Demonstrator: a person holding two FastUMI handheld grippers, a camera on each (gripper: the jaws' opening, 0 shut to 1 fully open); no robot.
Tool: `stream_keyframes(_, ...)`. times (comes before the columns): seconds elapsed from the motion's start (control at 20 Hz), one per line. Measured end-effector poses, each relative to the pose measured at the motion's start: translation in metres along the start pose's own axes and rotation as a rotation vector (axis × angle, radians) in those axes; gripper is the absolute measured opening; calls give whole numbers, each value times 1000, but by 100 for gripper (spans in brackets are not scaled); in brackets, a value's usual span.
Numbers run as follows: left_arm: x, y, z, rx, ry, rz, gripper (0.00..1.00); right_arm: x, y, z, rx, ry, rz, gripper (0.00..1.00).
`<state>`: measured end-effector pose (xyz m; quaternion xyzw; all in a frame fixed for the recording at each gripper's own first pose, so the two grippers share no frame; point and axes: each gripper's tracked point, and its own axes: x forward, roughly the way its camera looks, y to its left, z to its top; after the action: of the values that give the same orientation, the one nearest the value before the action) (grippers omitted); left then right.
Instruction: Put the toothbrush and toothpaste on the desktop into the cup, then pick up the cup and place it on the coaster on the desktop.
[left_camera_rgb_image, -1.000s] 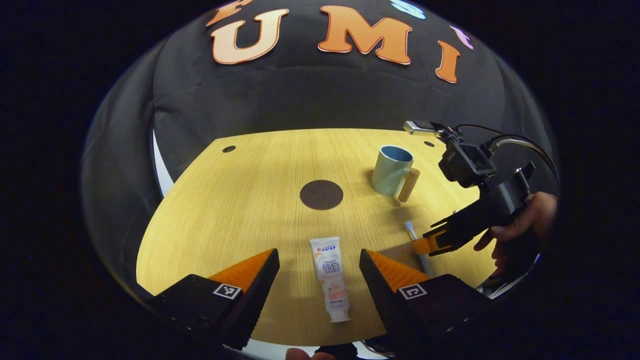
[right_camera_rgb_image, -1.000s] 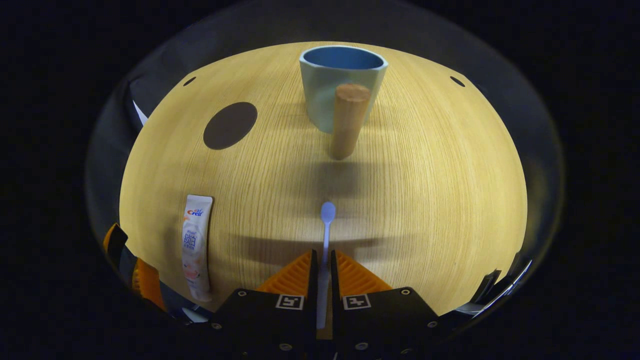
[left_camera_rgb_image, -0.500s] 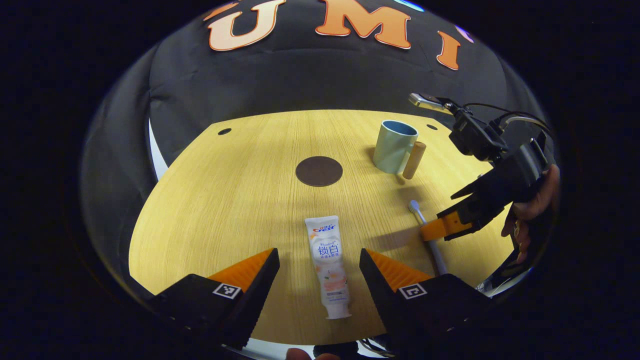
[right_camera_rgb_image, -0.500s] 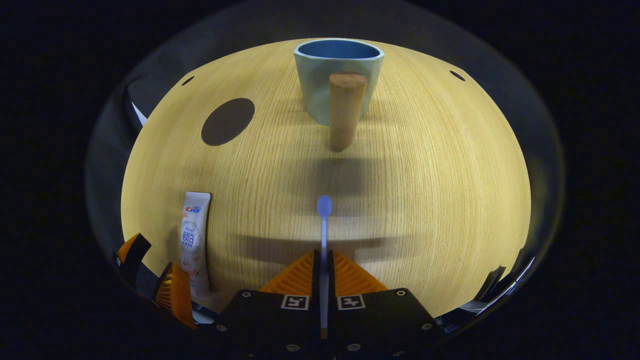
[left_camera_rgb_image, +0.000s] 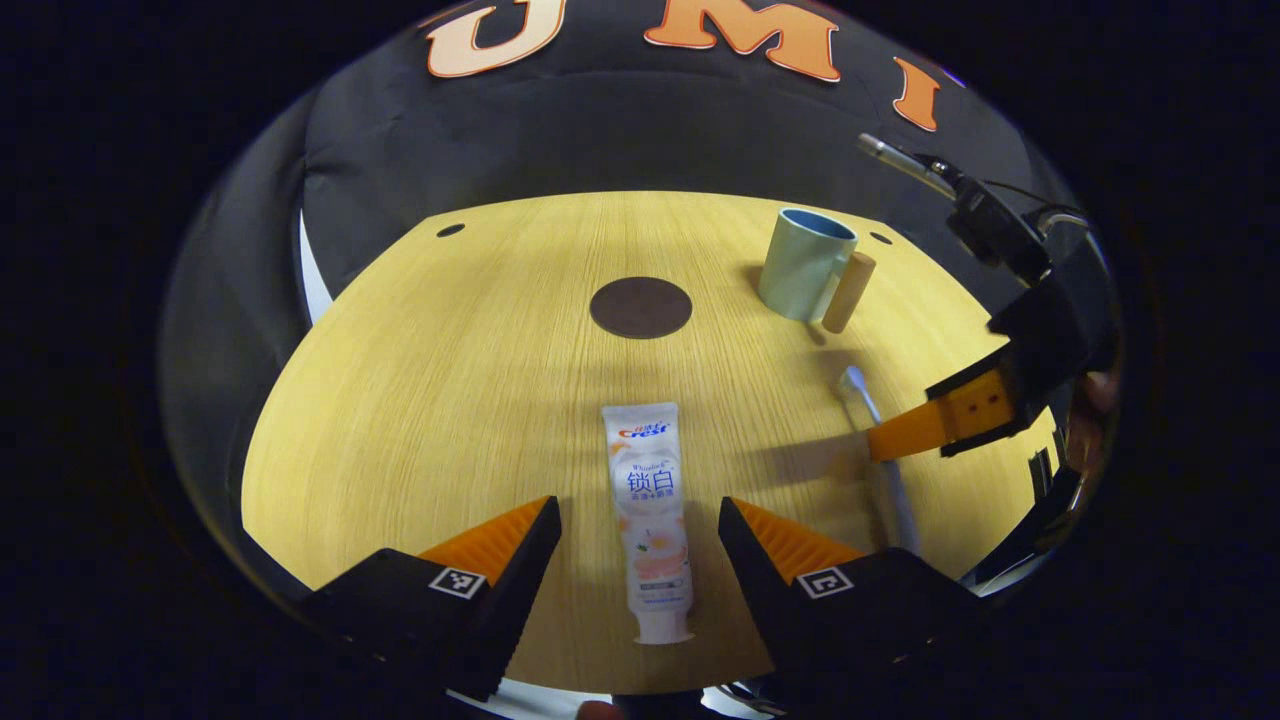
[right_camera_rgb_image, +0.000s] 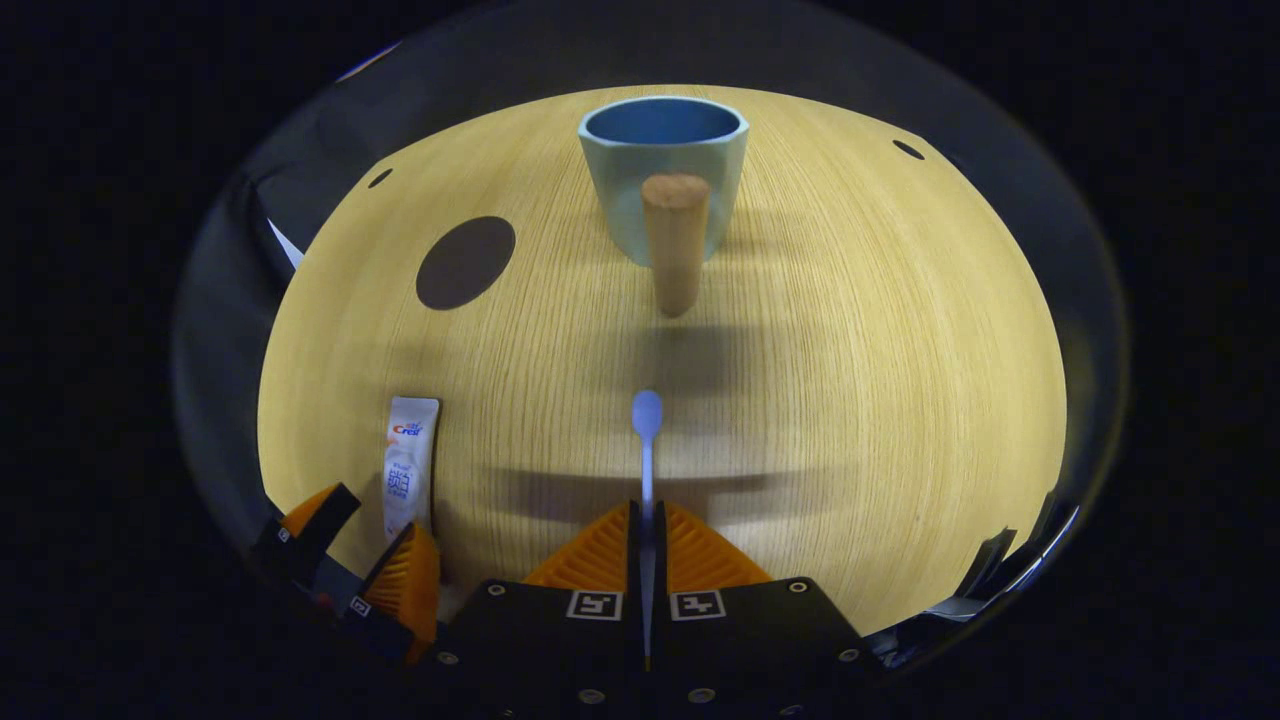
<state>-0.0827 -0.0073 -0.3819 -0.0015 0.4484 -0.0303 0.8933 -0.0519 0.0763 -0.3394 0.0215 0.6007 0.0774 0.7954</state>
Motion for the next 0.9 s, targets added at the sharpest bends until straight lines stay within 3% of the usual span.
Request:
stream_keyframes(0.1, 10, 1, -3, 5, 3, 11, 93, -5, -1, 3, -1, -14, 2, 3)
stream_keyframes(0.15, 14, 0, -3, 6, 2, 13, 82, -7, -1, 4, -4, -21, 3, 3)
stream_keyframes(0.25, 19, 0, -7, 10, 9, 17, 72, -13, -4, 6, -4, -34, 2, 3)
stream_keyframes(0.5, 29, -5, -13, 18, 39, -2, 70, -21, -6, 11, 22, -52, 13, 3)
stream_keyframes(0.65, 25, -7, -10, 12, 44, -3, 48, -25, -6, 14, 27, -64, 18, 3)
stream_keyframes(0.9, 21, -2, -10, 2, 57, -7, 43, -35, -3, 21, 36, -89, 32, 3)
